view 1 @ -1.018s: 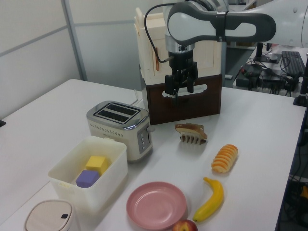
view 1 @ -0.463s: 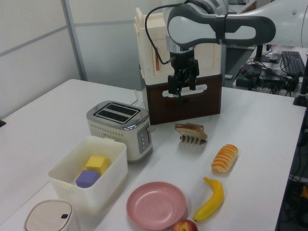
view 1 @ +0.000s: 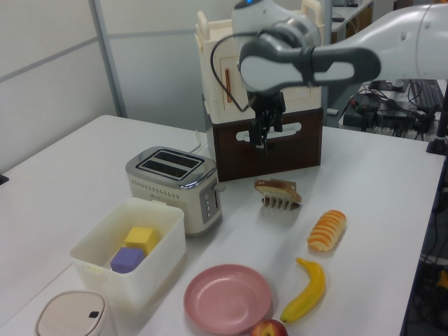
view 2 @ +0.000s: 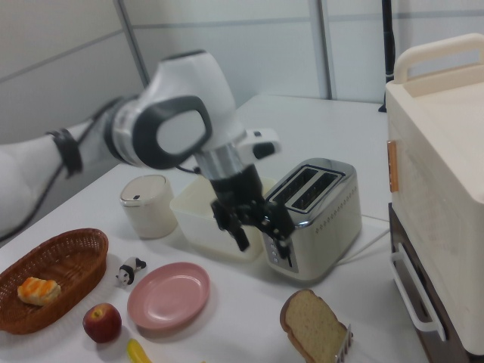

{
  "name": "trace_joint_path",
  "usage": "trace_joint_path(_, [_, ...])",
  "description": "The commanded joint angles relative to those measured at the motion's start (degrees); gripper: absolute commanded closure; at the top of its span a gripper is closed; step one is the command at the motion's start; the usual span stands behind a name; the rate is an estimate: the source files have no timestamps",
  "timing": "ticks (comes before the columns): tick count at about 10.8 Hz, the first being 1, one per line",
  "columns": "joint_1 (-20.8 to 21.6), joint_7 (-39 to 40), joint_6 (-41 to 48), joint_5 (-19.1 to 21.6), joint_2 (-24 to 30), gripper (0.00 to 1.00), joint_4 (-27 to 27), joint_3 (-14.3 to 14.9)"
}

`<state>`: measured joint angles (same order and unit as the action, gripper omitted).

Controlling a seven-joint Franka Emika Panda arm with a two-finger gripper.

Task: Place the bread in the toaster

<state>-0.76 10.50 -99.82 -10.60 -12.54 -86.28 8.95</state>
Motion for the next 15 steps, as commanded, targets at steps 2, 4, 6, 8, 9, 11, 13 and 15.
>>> trace_joint_path(2, [0.41,1.11,-5.91,-5.91,-4.67,0.00,-2.49,0.98])
trace_joint_path(4, [0.23,0.93,-7.31,-7.58,-6.95,0.02,-3.54,0.98])
trace_joint_path(6, [0.32,0.40,-9.15,-8.47,-8.37,0.04,-4.86,0.98])
trace_joint_path(8, [0.23,0.31,-10.65,-9.17,-8.99,0.10,-5.39,0.98])
trace_joint_path(9, [0.14,0.31,-11.09,-9.26,-9.86,0.22,-5.39,0.98])
trace_joint_path(11, [-0.64,0.31,-11.97,-9.44,-10.13,0.61,-6.09,0.90])
trace_joint_path(13, [-0.65,0.23,-12.15,-9.35,-9.87,1.00,-6.36,0.90])
trace_joint_path(15, [-0.65,0.23,-11.80,-9.17,-9.08,1.00,-5.92,0.90])
